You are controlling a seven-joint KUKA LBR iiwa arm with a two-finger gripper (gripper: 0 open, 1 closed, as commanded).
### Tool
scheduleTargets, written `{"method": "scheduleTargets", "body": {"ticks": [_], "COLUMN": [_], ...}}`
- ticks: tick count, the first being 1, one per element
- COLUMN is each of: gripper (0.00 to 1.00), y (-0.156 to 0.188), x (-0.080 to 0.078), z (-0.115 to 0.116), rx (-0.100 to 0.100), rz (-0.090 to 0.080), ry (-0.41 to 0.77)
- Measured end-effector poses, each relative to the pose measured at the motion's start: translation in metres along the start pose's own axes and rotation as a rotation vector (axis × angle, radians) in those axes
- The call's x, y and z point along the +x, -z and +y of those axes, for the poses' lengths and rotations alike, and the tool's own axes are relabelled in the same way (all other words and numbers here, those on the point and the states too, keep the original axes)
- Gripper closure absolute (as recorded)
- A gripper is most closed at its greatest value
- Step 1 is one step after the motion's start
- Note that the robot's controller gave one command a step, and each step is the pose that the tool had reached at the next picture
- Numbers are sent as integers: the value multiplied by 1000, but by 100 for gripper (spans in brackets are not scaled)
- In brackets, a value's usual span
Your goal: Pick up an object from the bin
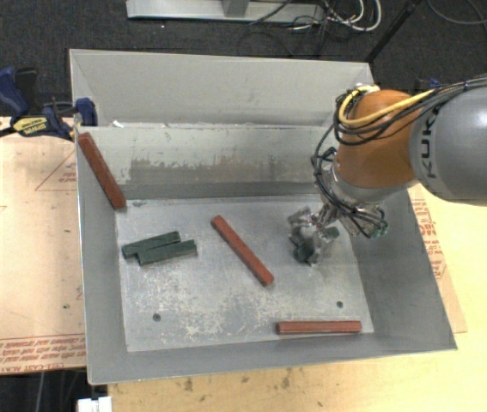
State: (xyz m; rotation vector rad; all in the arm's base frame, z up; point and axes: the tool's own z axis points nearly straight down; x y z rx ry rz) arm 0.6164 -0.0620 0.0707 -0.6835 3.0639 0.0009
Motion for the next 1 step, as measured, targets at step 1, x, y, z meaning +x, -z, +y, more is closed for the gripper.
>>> {"method": "scheduleTargets", "body": {"ticks": [1], "gripper": [100], "y": [150], "x": [-6], "z": [25], "rx": [2], "rz": [-4], "ry": [26]}}
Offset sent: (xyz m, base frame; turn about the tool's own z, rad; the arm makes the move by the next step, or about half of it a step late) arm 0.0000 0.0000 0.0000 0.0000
